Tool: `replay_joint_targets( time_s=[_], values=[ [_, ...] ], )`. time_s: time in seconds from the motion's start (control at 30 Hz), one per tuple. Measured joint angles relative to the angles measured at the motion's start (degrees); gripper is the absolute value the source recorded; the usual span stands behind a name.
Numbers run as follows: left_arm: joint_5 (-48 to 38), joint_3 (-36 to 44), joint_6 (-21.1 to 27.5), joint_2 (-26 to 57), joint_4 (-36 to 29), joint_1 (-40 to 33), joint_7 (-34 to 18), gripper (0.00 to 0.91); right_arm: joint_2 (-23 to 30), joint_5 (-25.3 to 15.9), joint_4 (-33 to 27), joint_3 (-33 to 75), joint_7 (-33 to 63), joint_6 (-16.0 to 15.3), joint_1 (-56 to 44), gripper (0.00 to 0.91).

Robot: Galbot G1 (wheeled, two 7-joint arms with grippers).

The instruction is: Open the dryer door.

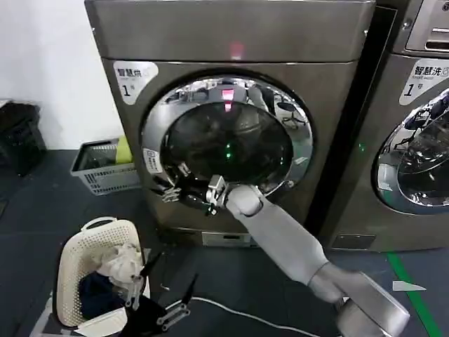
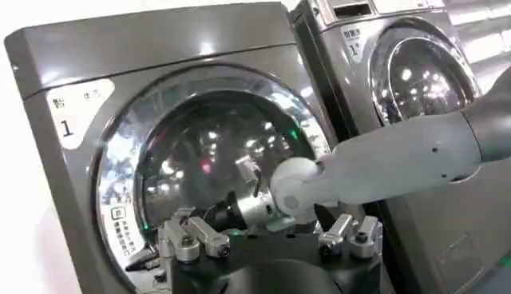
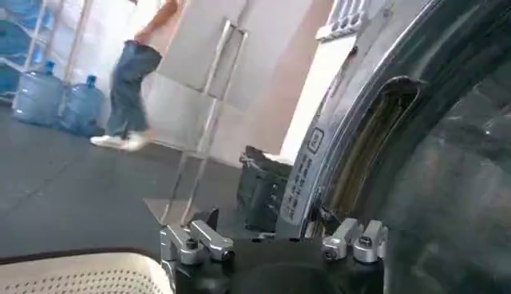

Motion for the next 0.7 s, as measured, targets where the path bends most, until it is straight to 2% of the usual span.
replay_joint_targets(
  time_s=[0.17, 0.3, 0.47, 0.7],
  values=[
    [-0.8, -0.7, 0.1, 0.0, 0.0, -0.3, 0.0, 0.907, -1.2, 0.8, 0.8, 0.0, -4.0, 1.7, -0.4, 0.907],
    [-2.0, -1.6, 0.5, 0.1, 0.2, -1.0, 0.0, 0.907, -2.6, 3.7, 2.6, 0.3, -9.1, 3.6, -1.1, 0.907],
    [-5.7, -4.1, 1.8, 1.1, 1.4, -2.1, 0.3, 0.907, -5.4, 8.0, 5.3, 0.3, -17.6, 4.6, -2.2, 0.907],
    [-10.2, -10.2, 5.9, 2.1, 1.6, -4.1, 0.2, 0.907, -10.1, 11.6, 9.7, 1.4, -26.4, 6.0, -4.3, 0.907]
  ],
)
